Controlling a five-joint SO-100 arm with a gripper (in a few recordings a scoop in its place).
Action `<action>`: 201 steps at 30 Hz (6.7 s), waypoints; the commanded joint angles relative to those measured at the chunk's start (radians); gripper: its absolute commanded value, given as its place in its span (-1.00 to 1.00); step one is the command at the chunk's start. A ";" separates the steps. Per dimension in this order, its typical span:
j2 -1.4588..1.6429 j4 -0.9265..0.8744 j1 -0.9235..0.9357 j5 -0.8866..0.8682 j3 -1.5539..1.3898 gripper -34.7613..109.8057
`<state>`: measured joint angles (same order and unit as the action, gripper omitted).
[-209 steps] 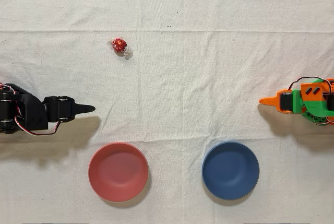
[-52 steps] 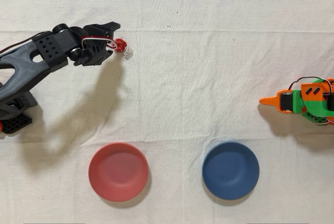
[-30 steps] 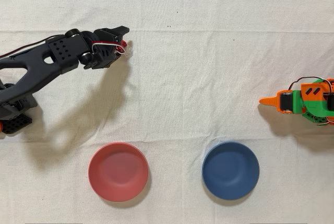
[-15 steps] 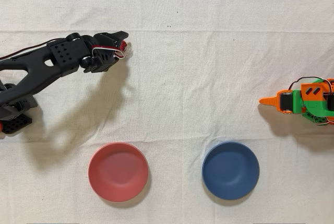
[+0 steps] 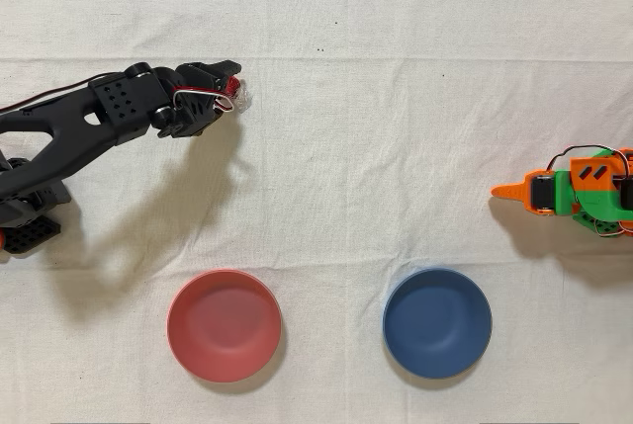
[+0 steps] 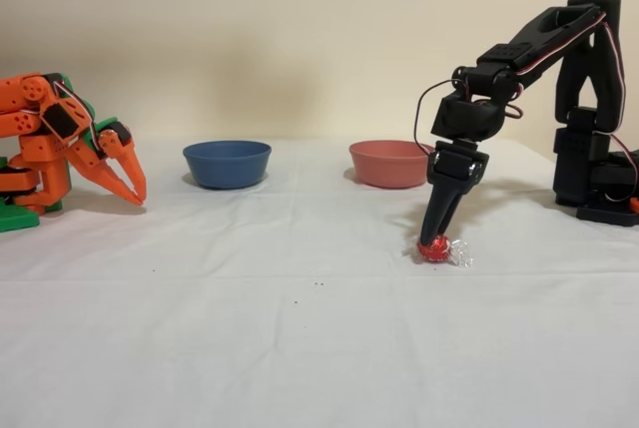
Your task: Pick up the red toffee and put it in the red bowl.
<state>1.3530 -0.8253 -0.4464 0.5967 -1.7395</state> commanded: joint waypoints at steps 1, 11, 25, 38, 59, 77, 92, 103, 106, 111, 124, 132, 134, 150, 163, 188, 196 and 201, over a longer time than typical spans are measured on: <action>0.018 0.005 -0.028 0.008 0.029 -0.09; -0.014 0.005 -0.046 -0.005 0.055 -0.09; -0.028 0.005 -0.043 0.014 0.072 -0.10; -0.020 0.011 -0.038 0.032 0.064 -0.21; -0.028 0.026 -0.005 0.058 0.066 -0.37; 0.115 -0.043 0.034 0.089 0.089 -0.36; 0.273 -0.156 0.153 0.181 0.120 -0.35; 0.403 -0.196 0.333 0.321 0.135 -0.34; 0.428 -0.204 0.393 0.365 0.152 -0.34; 0.448 -0.199 0.486 0.419 0.167 -0.33; 0.465 -0.121 0.736 0.494 0.181 -0.33; 0.443 -0.063 0.891 0.515 0.178 -0.32; 0.437 -0.055 0.923 0.517 0.178 -0.32; 0.442 0.015 1.065 0.454 0.043 -0.32; 0.476 0.044 1.075 0.422 -0.083 -0.32; 0.532 0.117 1.123 0.305 -0.074 0.04; 0.620 0.132 1.106 0.273 -0.133 -0.14; 0.723 0.103 1.060 0.258 -0.201 -0.30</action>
<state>1.9543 -0.7118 0.6335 0.8590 -1.9236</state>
